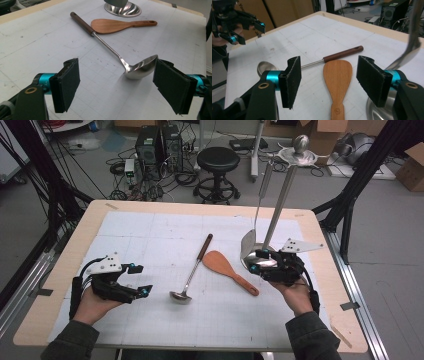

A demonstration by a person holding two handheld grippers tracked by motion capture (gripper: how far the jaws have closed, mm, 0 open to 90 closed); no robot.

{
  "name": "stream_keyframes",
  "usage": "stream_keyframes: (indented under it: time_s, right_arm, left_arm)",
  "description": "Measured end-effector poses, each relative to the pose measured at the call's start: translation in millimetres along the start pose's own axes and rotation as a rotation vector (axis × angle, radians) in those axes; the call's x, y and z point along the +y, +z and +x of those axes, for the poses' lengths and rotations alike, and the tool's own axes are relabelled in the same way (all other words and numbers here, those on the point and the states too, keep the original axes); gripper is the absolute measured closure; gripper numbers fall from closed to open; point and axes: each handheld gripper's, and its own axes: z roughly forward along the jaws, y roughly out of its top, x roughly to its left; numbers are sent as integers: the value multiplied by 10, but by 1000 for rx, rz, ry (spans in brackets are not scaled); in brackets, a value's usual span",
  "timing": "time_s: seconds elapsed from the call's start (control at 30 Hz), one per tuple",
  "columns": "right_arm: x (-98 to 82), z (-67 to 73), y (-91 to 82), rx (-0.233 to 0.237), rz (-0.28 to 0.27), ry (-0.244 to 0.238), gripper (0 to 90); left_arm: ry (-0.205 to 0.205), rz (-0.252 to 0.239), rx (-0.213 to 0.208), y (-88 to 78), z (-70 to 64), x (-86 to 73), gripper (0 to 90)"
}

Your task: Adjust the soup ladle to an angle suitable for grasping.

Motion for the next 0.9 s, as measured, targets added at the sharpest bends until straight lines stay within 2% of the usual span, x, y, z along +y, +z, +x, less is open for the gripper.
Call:
stream_keyframes:
  time_s: [0.27,0.67,0.9]
  right_arm:
    - [-93,49,78,1,24,-10,350]
    - [-244,120,158,4,44,-15,317]
    - [-300,125,169,-3,48,-8,284]
  left_arm:
    - [-4,-4,-10,38,-18,3,237]
    - [3,-14,-27,89,-59,17,329]
    - [11,7,-48,177,-94,29,381]
